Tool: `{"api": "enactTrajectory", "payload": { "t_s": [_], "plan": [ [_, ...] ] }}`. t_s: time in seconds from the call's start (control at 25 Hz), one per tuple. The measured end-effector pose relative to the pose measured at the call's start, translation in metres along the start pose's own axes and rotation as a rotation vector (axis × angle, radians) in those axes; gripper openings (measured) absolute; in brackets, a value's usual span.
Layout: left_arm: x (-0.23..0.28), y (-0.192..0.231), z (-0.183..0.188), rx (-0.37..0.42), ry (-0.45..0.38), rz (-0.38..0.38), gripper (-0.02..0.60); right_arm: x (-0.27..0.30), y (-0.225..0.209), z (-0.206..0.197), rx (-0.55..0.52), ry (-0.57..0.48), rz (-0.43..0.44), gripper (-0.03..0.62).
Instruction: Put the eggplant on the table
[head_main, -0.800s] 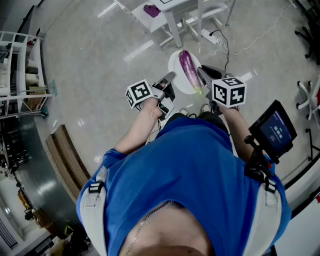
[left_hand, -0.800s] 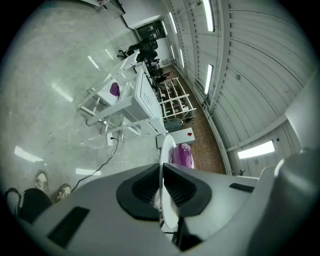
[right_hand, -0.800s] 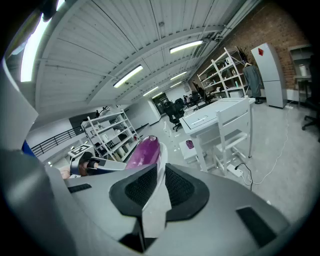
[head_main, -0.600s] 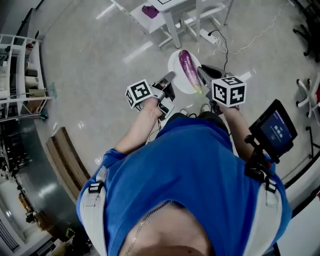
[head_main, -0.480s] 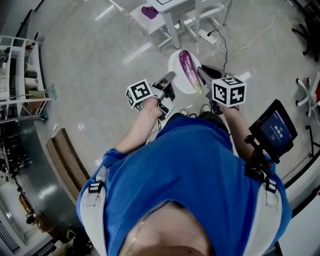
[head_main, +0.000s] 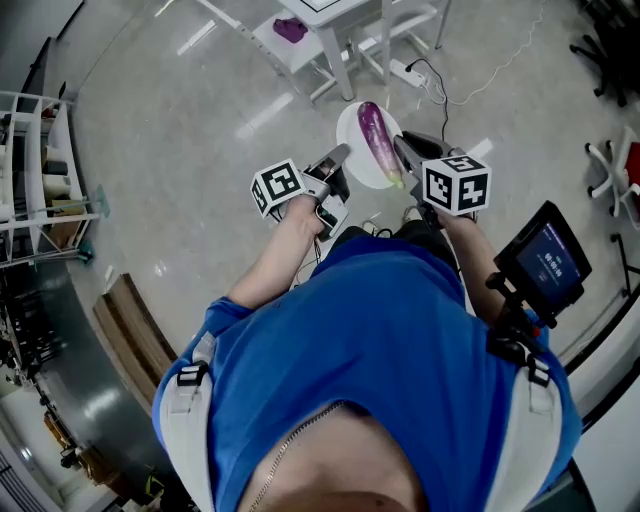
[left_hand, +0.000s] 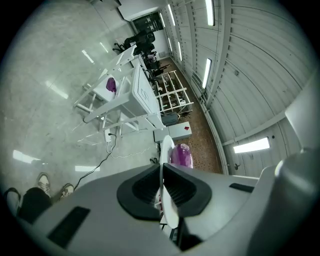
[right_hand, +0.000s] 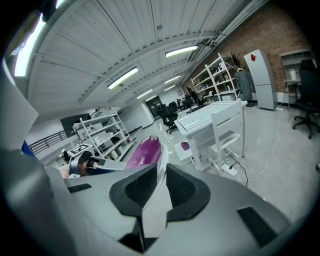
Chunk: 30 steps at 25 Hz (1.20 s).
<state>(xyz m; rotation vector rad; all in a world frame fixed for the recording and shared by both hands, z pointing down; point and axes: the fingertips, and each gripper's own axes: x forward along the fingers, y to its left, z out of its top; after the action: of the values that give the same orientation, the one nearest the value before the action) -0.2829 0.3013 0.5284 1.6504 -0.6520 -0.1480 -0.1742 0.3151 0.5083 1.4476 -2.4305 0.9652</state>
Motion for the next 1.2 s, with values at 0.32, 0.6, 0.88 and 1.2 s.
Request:
{"api": "enactTrajectory", "payload": {
  "t_s": [0.32, 0.6, 0.88, 1.2],
  "plan": [
    [-0.023, -0.001, 0.010, 0.001, 0.019, -0.013, 0.025, 0.003, 0.027, 0.000, 0.007, -0.018, -0.030, 0.049],
    [0.021, -0.015, 0.027, 0.003, 0.013, -0.007, 0.025, 0.011, -0.011, 0.033, 0.011, -0.024, -0.025, 0.048],
    [0.112, -0.042, 0.047, 0.000, 0.008, 0.010, 0.025, 0.013, -0.091, 0.086, 0.024, -0.024, -0.013, 0.049],
    [0.112, -0.044, 0.049, 0.016, 0.019, 0.008, 0.025, 0.012, -0.090, 0.088, 0.029, -0.040, -0.016, 0.048]
  ]
}}
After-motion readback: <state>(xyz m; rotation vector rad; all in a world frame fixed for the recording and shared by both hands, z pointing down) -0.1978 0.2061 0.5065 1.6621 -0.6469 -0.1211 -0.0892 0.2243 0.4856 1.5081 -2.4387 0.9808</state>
